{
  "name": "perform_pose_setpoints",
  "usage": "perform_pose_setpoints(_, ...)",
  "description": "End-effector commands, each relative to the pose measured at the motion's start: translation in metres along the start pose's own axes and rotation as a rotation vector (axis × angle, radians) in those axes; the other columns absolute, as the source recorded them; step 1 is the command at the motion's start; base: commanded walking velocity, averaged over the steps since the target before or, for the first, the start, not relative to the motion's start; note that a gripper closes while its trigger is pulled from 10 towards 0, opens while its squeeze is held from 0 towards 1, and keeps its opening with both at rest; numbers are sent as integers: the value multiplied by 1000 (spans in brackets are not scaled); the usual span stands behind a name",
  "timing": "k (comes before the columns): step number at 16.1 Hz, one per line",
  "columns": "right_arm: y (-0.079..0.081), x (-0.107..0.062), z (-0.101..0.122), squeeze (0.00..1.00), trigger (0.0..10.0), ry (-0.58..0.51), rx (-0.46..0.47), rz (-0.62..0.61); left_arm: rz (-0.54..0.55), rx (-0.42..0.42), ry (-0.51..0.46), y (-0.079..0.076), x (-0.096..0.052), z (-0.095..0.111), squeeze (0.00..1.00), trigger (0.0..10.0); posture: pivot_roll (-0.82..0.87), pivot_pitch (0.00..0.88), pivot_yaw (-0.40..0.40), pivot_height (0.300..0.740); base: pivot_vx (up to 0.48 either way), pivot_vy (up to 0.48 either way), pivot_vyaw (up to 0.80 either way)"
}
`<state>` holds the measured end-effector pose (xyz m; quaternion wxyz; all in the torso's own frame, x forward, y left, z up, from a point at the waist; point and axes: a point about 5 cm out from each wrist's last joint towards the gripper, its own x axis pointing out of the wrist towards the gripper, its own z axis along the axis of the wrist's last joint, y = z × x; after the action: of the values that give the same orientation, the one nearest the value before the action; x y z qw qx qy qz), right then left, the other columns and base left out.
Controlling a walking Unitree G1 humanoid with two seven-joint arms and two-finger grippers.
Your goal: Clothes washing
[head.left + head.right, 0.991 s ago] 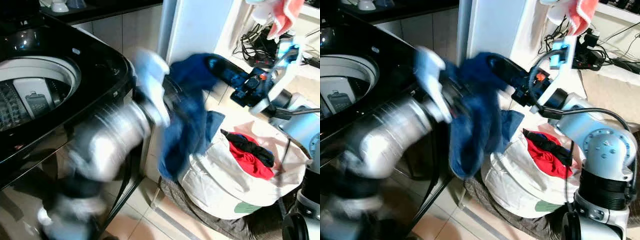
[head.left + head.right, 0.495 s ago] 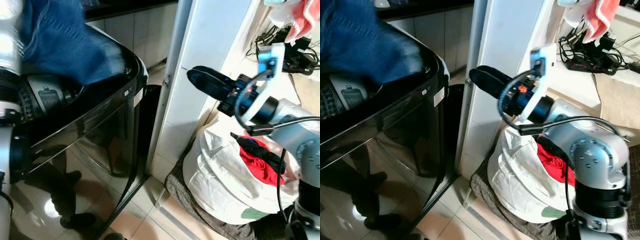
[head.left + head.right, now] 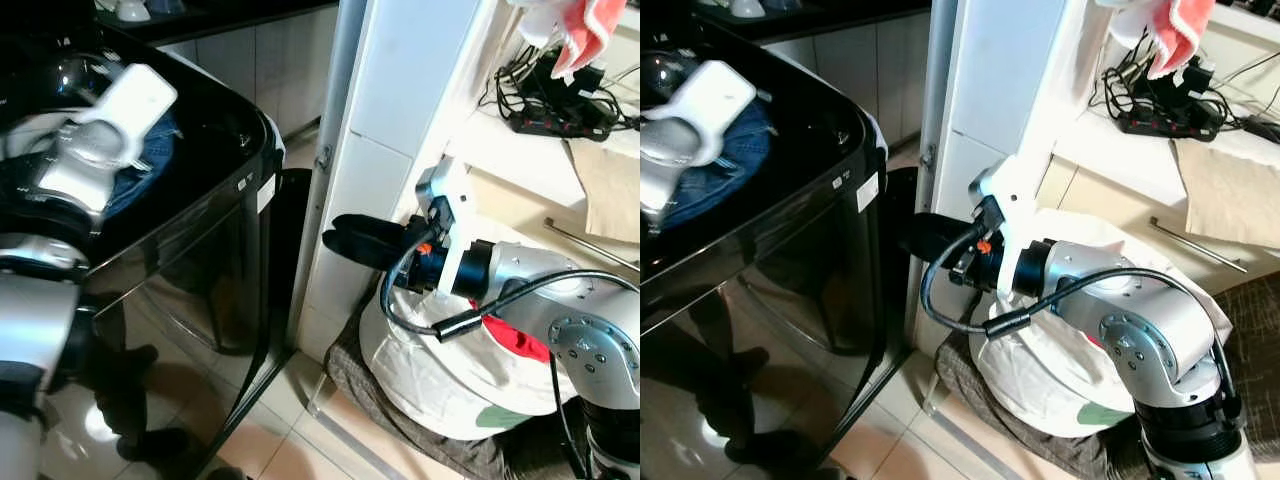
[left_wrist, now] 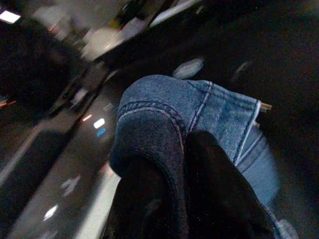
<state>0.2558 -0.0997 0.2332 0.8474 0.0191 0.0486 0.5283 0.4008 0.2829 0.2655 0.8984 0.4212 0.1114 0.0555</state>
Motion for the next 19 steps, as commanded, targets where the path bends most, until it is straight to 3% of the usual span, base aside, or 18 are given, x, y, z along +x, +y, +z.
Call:
perform_pose_setpoints(1,1,-3,0,0,10000,12,-21,-1,30,30,14,12,-1,6,1000,10000,-1,0,-93,740,0,0,0)
perform_pose_setpoints(2,-1,-3,-1,0,10000,18,-26,-12,39,50,47,23,-3,1,1000,10000,2,0,-97,740,0,0,0)
perform_pose_setpoints(3,-7,-3,-2,0,10000,23,-28,-46,20,-1,44,29,-5,1,1000,10000,12,0,-106,740,0,0,0)
perform_pose_setpoints(4,-7,-3,-2,0,10000,23,-28,-46,20,-1,44,29,-5,1,1000,10000,12,0,-106,740,0,0,0)
perform_pose_setpoints(5,-20,-2,-4,0,10000,43,-2,-134,-70,-113,45,25,-5,1,1000,10000,15,0,-109,740,0,0,0)
perform_pose_setpoints(7,-34,-3,-7,0,10000,62,50,-236,-172,-238,32,18,-6,4,1000,10000,23,0,-114,740,0,0,0)
perform_pose_setpoints(8,-39,-4,-7,0,10000,57,58,-285,-184,-263,28,18,-6,5,1000,10000,23,0,-114,740,0,0,0)
perform_pose_setpoints(9,-51,-6,-8,0,10000,49,89,-377,-213,-376,3,16,-5,10,1000,10000,23,0,-114,740,0,0,0)
perform_pose_setpoints(10,-51,-6,-8,0,10000,49,89,-377,-213,-376,3,16,-5,10,1000,10000,23,0,-114,740,0,0,0)
perform_pose_setpoints(11,-60,-9,-9,0,10000,49,109,-454,-189,-424,-30,19,-5,15,1000,10000,24,0,-111,740,0,0,0)
perform_pose_setpoints(12,-78,-17,-14,0,10000,53,146,-599,-54,-413,-87,30,-5,20,1000,10000,23,0,-106,740,0,0,0)
perform_pose_setpoints(13,-91,-27,-17,0,10000,57,150,-718,-40,-361,-219,33,-8,36,0,10000,23,0,-106,740,0,0,0)
perform_pose_setpoints(14,-103,-39,-23,0,10000,79,135,-838,-158,-388,-367,22,-11,55,0,10000,19,0,-96,740,0,0,0)
perform_pose_setpoints(15,-106,-42,-26,0,10000,90,129,-874,-203,-405,-410,18,-12,60,0,10000,19,0,-96,740,0,0,0)
perform_pose_setpoints(16,-119,-58,-40,1000,10000,168,96,-990,-422,-421,-595,-6,-24,79,0,10000,13,0,-86,740,0,0,0)
perform_pose_setpoints(17,-129,-70,-52,1000,10000,210,99,-1057,-578,-384,-736,-31,-40,92,0,10000,7,0,-79,740,0,0,0)
perform_pose_setpoints(18,-133,-75,-58,1000,10000,224,118,-1075,-629,-380,-775,-44,-48,96,0,10000,6,0,-77,740,0,0,0)
perform_pose_setpoints(19,-146,-90,-80,1000,10000,289,164,-1119,-796,-415,-865,-87,-76,108,0,10000,4,0,-71,740,0,0,0)
